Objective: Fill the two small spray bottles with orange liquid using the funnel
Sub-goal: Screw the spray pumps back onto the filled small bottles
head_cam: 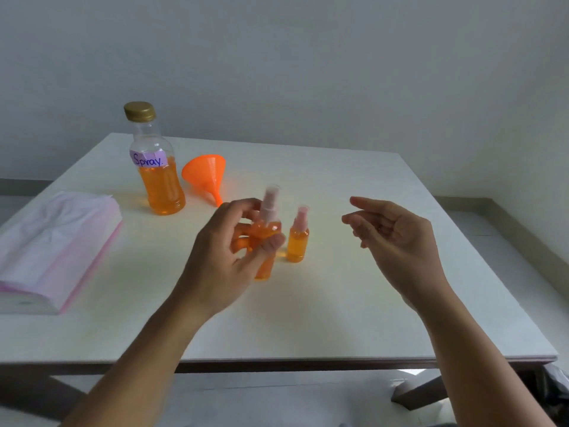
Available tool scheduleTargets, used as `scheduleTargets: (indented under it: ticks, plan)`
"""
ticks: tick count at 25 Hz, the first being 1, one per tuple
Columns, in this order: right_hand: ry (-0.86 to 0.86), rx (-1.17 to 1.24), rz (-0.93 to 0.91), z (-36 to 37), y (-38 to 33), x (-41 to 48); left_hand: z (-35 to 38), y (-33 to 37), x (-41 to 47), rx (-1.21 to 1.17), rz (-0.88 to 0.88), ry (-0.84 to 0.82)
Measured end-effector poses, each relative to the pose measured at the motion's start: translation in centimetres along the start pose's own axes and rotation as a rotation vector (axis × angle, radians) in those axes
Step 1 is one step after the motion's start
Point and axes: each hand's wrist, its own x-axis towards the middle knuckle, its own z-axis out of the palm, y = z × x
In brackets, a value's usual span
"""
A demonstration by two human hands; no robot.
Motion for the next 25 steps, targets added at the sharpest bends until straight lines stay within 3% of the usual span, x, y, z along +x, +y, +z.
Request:
scheduleTargets:
  ticks: [5, 10, 17, 25]
  plan:
    - [-0.050, -0.269, -0.027, 2.5, 1.4, -0.3, -5.8, -4.9, 1.5, 0.155, -0.132, 0.311]
    - [-0.128, -0.430, 0.029, 4.6, 2.2, 0.1, -8.9, -7.9, 2.2, 0.192, -0.233, 0.503]
    - [-0.182, -0.448, 0.035, 6.0, 2.6, 0.7, -9.4, -9.1, 2.6, 0.158, -0.291, 0.535]
    - [-0.211, -0.376, 0.077, 6.4, 2.3, 0.6, -9.4, -8.8, 2.5, 0.313, -0.185, 0.538]
